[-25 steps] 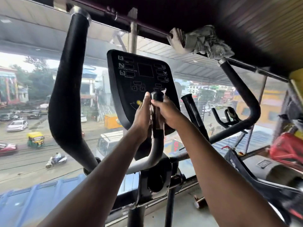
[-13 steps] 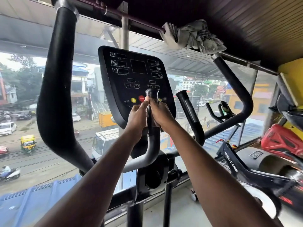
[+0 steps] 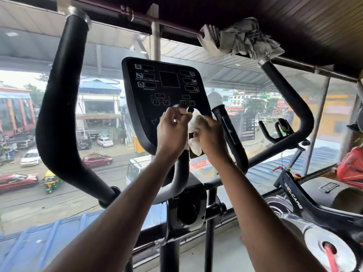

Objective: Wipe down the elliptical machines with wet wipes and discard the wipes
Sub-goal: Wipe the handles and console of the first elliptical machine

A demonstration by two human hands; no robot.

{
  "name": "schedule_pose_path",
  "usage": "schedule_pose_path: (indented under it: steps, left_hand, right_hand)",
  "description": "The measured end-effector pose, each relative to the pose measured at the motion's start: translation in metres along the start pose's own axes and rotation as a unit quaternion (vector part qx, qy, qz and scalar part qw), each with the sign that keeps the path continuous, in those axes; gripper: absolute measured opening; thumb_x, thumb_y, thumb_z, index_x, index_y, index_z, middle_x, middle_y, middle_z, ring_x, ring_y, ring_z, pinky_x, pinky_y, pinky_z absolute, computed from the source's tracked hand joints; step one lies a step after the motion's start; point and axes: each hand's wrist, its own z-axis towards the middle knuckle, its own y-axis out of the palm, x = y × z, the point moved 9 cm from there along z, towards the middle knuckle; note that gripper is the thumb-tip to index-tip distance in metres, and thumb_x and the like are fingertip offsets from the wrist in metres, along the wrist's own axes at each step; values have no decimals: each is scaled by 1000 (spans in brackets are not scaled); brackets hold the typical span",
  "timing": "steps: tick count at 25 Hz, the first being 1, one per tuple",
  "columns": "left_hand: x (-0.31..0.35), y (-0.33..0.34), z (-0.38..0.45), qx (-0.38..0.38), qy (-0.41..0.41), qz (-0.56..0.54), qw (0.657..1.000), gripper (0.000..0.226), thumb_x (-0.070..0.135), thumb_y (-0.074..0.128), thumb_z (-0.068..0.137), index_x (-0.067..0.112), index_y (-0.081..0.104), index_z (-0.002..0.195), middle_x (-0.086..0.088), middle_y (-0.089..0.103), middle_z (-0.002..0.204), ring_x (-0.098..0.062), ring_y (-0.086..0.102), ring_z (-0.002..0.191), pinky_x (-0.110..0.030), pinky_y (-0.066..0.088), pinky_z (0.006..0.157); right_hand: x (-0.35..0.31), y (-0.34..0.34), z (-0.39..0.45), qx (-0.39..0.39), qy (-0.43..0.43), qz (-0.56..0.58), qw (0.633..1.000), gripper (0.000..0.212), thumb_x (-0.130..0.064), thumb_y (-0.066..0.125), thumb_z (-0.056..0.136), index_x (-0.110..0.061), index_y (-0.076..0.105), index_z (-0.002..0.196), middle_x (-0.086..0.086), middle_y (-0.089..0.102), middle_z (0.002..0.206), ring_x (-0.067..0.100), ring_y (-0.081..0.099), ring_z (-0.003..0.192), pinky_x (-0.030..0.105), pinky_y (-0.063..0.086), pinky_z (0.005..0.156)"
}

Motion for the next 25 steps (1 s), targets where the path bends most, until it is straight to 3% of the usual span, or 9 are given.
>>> schedule_pose_path:
  steps: [2, 4, 7, 11, 13, 15, 19, 22, 25]
  left_hand:
    - [10, 37, -10, -97, 5, 4, 995, 25, 37, 60, 81, 28, 62, 104, 2, 69, 95, -16, 66, 82, -32, 53, 72]
    - [5, 69, -21, -150, -63, -78, 984, 19, 22, 62, 85, 23, 62, 105, -2, 70, 89, -19, 66, 74, -29, 51, 66]
    - [-13, 95, -27, -130, -178, -176, 959, 17, -3, 55, 89, 10, 65, 89, -11, 66, 74, -18, 60, 63, -34, 48, 70]
    - [-21, 129, -37, -171, -226, -239, 929, 23, -3, 48, 86, 7, 69, 85, -13, 69, 76, -23, 64, 67, -29, 54, 67]
    - [-31, 136, -38, -158, -238, -222, 932, 21, 10, 46, 93, 7, 66, 100, -14, 69, 89, -25, 65, 78, -32, 56, 72]
    - [-38, 135, -28, -110, -242, -192, 945, 27, 32, 48, 98, 11, 64, 103, -9, 67, 97, -24, 63, 90, -34, 53, 81]
    - [-45, 138, -12, -96, -261, -227, 933, 47, 58, 36, 98, 22, 65, 98, 3, 69, 96, -15, 63, 91, -31, 48, 82]
    - [-56, 138, -4, -108, -275, -259, 920, 66, 66, 26, 96, 15, 61, 121, -3, 66, 114, -14, 63, 93, -30, 49, 77]
    - [-58, 138, 1, -99, -280, -279, 913, 70, 66, 22, 96, 14, 59, 125, 1, 65, 103, -14, 61, 92, -30, 47, 74]
  right_hand:
    - [14, -14, 1, -3, 92, 269, 959, 26, -8, 46, 97, -11, 62, 77, 5, 62, 68, 13, 61, 60, 27, 48, 59]
    - [23, -33, 9, 0, 101, 294, 950, 15, -6, 52, 89, -10, 66, 84, 8, 64, 76, 18, 62, 69, 29, 49, 62]
    - [20, -69, 11, 7, -51, 14, 999, 28, -10, 52, 78, -6, 64, 103, 6, 59, 105, 18, 59, 95, 32, 51, 81]
    - [22, -89, 7, -2, -218, -196, 956, 29, -2, 70, 78, -7, 72, 106, 7, 63, 113, 17, 63, 100, 19, 47, 85]
    - [30, -116, 31, 47, -195, -216, 956, 25, 0, 67, 80, -8, 75, 102, 9, 69, 105, 23, 66, 94, 14, 42, 81]
    - [39, -125, 54, 62, -151, -236, 958, 31, 4, 58, 86, -5, 70, 113, 15, 66, 117, 29, 64, 105, 15, 37, 88]
    - [75, -49, 53, -134, -95, -330, 930, 59, -2, 47, 95, -6, 26, 150, 15, 18, 158, 35, 41, 134, 36, 40, 98]
    - [73, -26, 68, -157, -95, -336, 924, 77, -4, 50, 93, -3, 2, 152, 14, -9, 161, 35, 25, 144, 39, 37, 103]
    - [75, -25, 62, -140, -138, -425, 884, 84, -12, 53, 91, -5, -3, 153, 15, -15, 160, 35, 19, 146, 45, 40, 103]
